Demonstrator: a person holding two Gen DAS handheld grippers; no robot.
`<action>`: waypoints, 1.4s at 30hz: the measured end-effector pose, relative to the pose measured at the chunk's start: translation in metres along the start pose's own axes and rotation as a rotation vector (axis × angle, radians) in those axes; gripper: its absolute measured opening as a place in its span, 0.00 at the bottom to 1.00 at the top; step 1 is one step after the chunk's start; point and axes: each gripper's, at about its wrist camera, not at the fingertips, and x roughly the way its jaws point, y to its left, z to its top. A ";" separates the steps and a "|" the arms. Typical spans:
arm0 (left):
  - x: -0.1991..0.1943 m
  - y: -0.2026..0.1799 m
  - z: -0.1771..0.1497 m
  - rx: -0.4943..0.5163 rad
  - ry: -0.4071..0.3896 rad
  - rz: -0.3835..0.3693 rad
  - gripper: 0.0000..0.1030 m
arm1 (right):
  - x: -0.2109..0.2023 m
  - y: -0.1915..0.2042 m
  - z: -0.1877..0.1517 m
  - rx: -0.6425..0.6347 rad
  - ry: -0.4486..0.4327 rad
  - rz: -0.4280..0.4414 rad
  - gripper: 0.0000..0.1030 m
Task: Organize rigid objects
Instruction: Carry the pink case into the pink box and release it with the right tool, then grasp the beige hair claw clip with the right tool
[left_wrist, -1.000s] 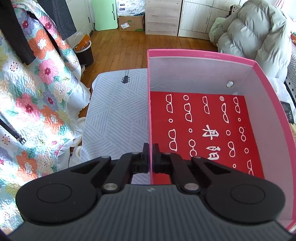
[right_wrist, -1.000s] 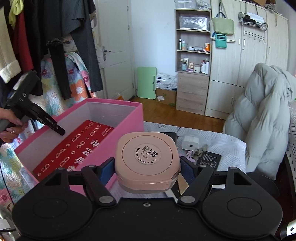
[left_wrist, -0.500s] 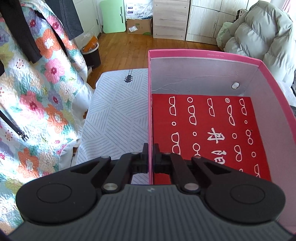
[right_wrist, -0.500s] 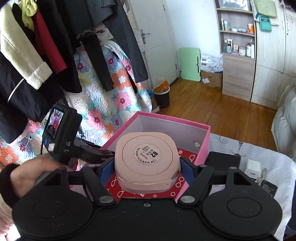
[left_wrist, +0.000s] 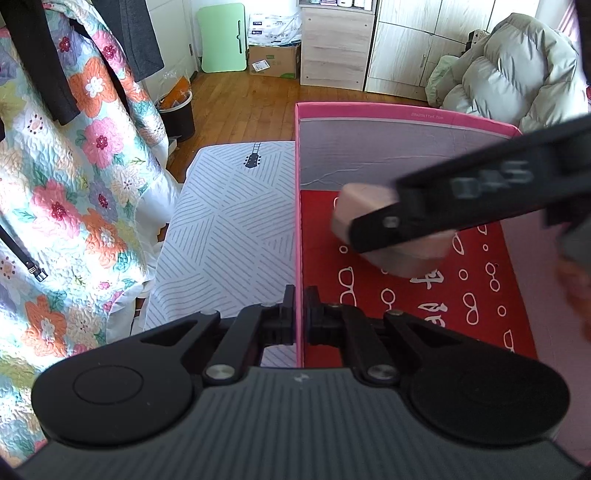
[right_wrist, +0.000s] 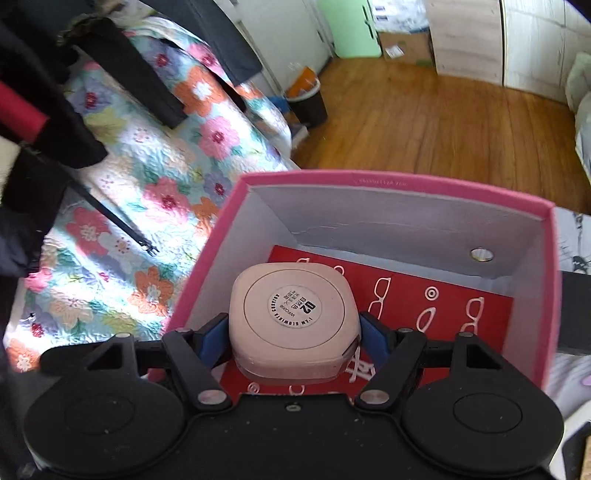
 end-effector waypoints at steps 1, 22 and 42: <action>0.000 -0.001 0.000 0.003 0.000 0.001 0.03 | 0.010 -0.001 0.003 0.021 0.016 0.013 0.76; 0.001 -0.002 0.000 0.014 0.002 0.009 0.04 | -0.084 -0.021 -0.008 0.052 -0.119 0.132 0.91; 0.003 -0.001 -0.001 0.024 0.026 0.002 0.05 | -0.159 -0.140 -0.155 -0.053 -0.405 -0.357 0.78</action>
